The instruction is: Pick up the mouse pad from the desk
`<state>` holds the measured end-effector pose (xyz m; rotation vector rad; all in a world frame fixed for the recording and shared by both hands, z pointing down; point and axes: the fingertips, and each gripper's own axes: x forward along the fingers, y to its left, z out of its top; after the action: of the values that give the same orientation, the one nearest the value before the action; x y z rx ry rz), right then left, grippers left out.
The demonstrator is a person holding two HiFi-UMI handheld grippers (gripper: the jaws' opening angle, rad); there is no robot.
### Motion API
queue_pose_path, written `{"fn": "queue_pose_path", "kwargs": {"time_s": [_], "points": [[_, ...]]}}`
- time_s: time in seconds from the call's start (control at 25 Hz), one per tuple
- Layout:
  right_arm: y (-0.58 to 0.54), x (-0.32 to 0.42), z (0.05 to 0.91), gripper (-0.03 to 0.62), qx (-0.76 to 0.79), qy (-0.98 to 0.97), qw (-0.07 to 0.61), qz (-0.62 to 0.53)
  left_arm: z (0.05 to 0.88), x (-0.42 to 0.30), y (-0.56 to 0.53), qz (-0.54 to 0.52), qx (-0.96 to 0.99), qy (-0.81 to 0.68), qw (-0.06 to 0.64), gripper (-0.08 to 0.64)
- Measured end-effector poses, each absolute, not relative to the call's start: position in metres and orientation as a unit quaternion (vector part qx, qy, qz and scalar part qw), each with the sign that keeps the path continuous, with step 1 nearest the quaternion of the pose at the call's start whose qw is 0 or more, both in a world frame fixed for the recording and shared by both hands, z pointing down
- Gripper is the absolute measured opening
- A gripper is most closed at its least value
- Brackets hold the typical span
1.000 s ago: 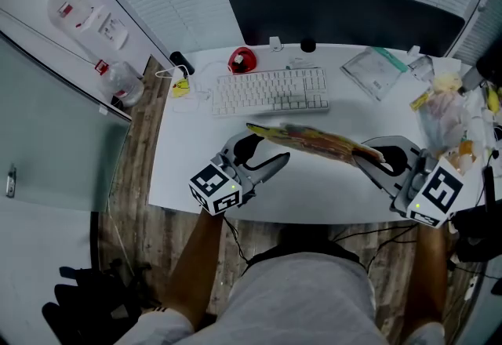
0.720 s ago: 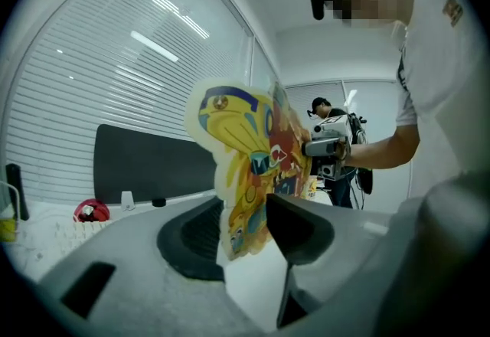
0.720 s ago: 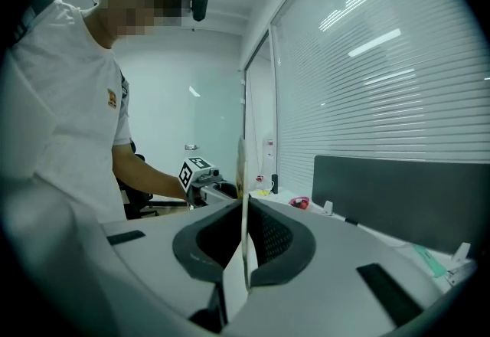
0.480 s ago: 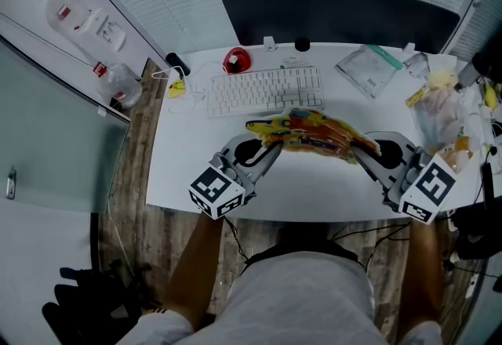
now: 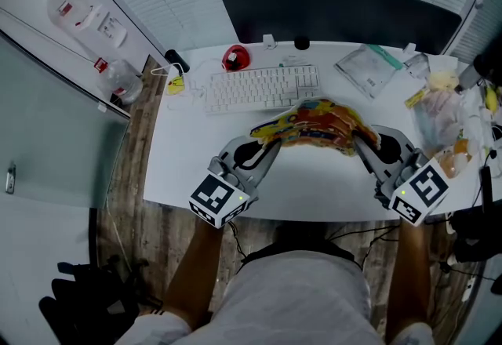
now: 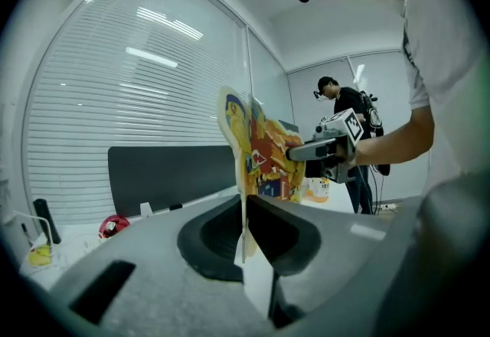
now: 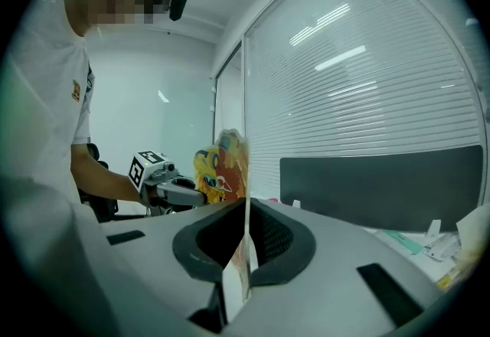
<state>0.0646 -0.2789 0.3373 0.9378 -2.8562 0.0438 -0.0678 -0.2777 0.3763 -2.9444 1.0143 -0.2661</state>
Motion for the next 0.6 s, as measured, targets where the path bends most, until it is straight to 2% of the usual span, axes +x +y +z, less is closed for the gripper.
{"fn": "queue_pose_path", "kwargs": {"time_s": [0.6], "points": [[-0.295, 0.072, 0.342, 0.02, 0.358, -0.931, 0.073, -0.006, 0.343, -0.066, -0.279, -0.073, -0.939, 0.335, 0.014, 0.023]]}}
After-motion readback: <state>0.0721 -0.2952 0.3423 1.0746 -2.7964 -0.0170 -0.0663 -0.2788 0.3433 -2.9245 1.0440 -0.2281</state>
